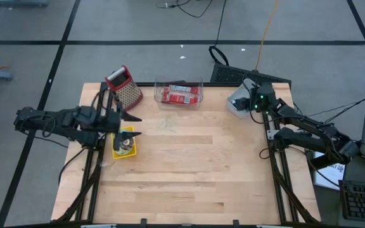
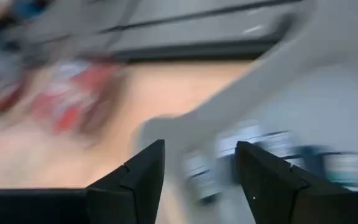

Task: Pick & Place Food Item
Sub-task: Return to Home Position

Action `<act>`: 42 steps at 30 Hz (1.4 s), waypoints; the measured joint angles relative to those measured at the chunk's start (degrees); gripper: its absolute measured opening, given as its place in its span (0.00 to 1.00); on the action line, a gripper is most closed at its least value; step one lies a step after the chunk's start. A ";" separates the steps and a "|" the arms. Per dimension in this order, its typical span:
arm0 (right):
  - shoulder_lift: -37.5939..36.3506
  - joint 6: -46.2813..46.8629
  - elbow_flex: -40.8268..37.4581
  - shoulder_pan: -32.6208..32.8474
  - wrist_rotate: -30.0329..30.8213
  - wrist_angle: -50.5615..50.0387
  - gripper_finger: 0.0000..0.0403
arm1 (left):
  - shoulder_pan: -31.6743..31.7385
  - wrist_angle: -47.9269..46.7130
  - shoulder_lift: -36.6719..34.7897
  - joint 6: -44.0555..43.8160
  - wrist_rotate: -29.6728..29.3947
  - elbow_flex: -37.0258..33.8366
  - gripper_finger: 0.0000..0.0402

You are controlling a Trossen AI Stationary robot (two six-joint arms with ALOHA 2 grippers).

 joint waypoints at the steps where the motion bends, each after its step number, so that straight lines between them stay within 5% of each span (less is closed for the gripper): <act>1: -0.18 -0.96 -0.16 0.02 -3.94 0.52 0.46 | -0.26 1.80 -2.09 0.27 0.00 -2.47 0.62; 4: -1.25 -7.25 -0.52 1.50 -16.25 3.48 0.46 | -0.33 5.86 -7.95 -1.19 -0.01 -9.54 0.62; 7: -4.10 -7.98 -0.52 4.37 -19.19 6.96 0.46 | -0.33 9.01 -13.12 -3.72 -0.04 -14.92 0.62; 16: -17.13 -10.53 -0.52 17.68 -12.89 8.20 0.46 | -0.33 15.05 -23.63 -6.15 -6.32 -25.73 0.62; 25: -27.09 -13.27 -0.52 33.03 -5.34 3.17 0.45 | -0.33 24.15 -26.76 -4.55 -10.50 -33.50 0.62; 42: -31.22 -15.30 -0.52 58.00 9.40 2.58 0.45 | -0.33 32.68 -30.25 -1.51 -11.35 -40.56 0.62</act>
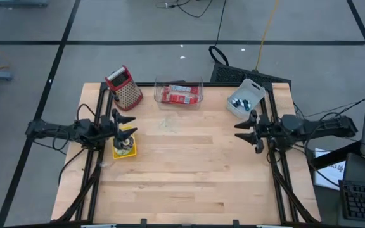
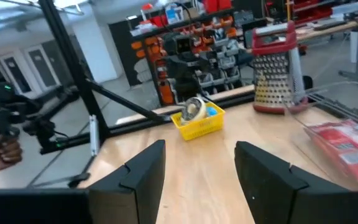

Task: Pick & Place Food Item
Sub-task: Return to Home Position

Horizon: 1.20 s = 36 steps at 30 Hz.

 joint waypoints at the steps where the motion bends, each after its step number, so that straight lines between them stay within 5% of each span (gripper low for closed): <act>1: -0.48 0.08 0.00 1.45 1.12 0.01 0.45 | 0.00 -0.57 -0.95 0.45 0.60 0.00 0.62; 8: -2.08 -3.19 0.04 11.72 10.34 0.08 0.45 | 0.00 -9.01 -6.88 0.82 4.39 0.00 0.62; 17: -2.04 -0.10 -0.18 16.48 10.07 -1.26 0.45 | 0.04 -9.69 -6.87 2.49 2.97 0.00 0.62; 21: -3.10 -8.21 -3.49 17.52 2.51 3.48 0.45 | 0.04 -9.72 -6.87 6.25 2.93 0.00 0.62; 36: -19.19 -13.33 -10.89 17.34 6.25 2.13 0.45 | 0.04 -9.19 -6.85 10.37 2.78 0.00 0.62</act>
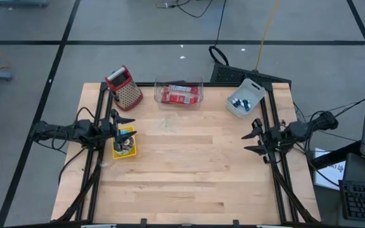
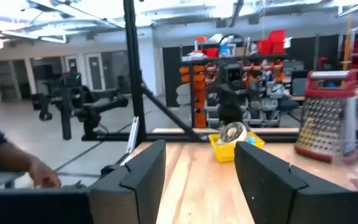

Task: Pick & Place Food Item
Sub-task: Return to Home Position

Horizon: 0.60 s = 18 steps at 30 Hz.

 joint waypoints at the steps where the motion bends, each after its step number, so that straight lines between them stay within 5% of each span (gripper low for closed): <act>1: 0.06 -0.06 -0.48 0.00 -0.25 0.36 0.45 | 0.00 0.00 0.00 0.00 0.00 0.00 0.62; 12: 0.15 1.19 -9.43 0.00 1.13 7.79 0.44 | 0.00 0.22 0.00 0.18 -0.02 0.01 0.62; 18: 0.32 -0.73 -10.44 -0.02 1.47 3.18 0.45 | 0.00 0.25 0.00 0.28 -0.02 0.00 0.62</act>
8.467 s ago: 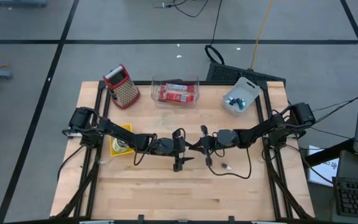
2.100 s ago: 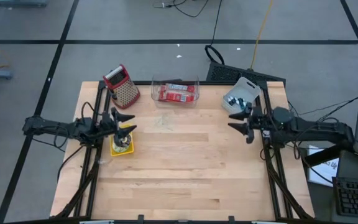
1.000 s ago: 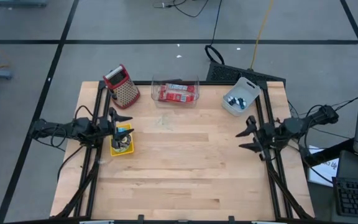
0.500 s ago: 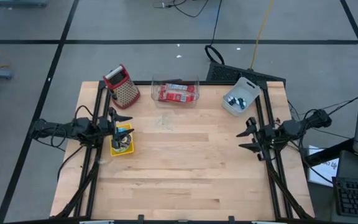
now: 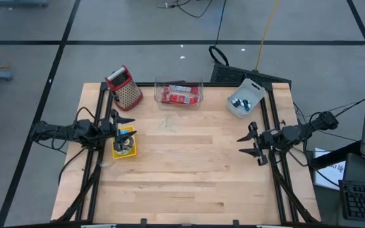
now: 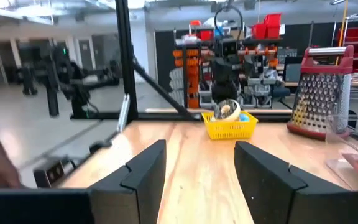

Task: Pick & Place Food Item
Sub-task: Return to Home Position

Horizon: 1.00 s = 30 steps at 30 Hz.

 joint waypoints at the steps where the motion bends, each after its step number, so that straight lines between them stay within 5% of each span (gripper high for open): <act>1: 0.00 -0.75 -0.04 0.00 -0.01 -0.73 0.44 | 0.00 0.04 0.00 -0.11 -0.02 0.00 0.62; 30: 1.64 -1.10 -0.24 0.00 -0.51 -1.57 0.44 | 0.00 0.04 0.00 -0.12 -0.07 0.02 0.62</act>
